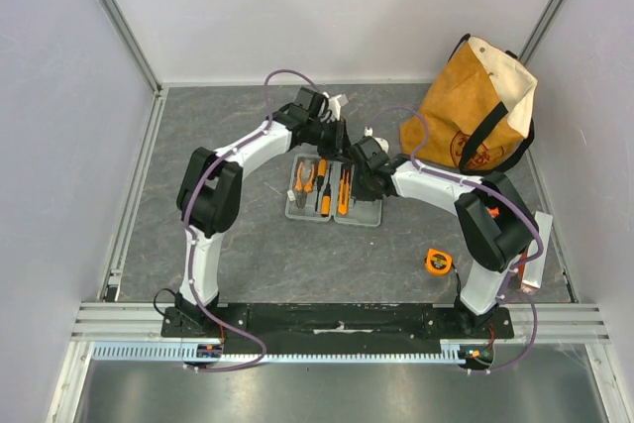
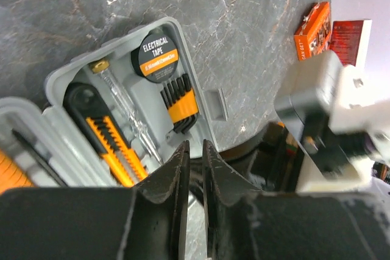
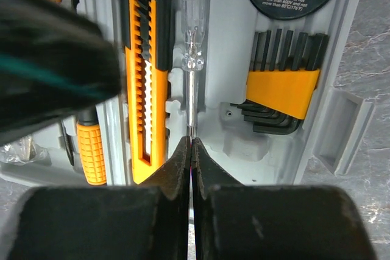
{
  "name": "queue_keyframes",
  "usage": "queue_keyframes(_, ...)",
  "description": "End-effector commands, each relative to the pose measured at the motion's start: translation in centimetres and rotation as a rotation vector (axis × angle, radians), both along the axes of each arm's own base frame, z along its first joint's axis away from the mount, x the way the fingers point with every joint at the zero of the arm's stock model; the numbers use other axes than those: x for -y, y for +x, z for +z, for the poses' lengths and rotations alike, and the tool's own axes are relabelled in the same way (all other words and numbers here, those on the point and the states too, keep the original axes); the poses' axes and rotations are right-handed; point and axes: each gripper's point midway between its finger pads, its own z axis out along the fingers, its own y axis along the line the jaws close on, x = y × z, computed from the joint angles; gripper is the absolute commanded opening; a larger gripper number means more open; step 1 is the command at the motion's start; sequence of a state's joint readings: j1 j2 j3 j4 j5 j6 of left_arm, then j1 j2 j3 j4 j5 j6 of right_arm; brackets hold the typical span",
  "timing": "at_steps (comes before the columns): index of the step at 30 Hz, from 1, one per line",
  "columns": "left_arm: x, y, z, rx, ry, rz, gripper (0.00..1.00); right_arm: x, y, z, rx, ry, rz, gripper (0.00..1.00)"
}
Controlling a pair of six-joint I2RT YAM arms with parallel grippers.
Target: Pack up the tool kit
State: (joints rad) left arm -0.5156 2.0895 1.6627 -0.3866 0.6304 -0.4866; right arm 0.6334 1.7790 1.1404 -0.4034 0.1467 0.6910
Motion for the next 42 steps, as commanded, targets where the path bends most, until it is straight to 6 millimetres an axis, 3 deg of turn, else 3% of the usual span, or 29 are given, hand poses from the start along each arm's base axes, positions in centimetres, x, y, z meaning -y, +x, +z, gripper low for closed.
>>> queue_keyframes(1,2.4,0.8,-0.5,0.047,-0.001,-0.029,0.17,-1.1,0.6,0.5,0.029,0.051,-0.011,0.02)
queue_keyframes(10,3.2,-0.5,-6.3,-0.016,0.113,-0.054,0.07,-0.9,-0.2,-0.2,-0.005,0.045,-0.017,0.00)
queue_keyframes(21,2.1,-1.3,-9.4,-0.035,0.223,-0.044,0.04,0.2,-0.3,1.1,0.037,0.045,-0.075,0.00)
queue_keyframes(31,2.2,-0.9,-8.8,-0.033,0.222,-0.032,0.04,-0.4,-0.1,1.9,0.065,0.084,-0.052,0.04)
queue_keyframes(38,1.6,0.3,-5.9,0.050,0.239,0.022,0.07,-0.3,-0.6,0.8,0.037,0.077,-0.054,0.04)
queue_keyframes(42,1.5,0.1,-7.0,0.029,0.250,0.017,0.08,0.4,-0.7,0.5,0.043,0.061,-0.078,0.04)
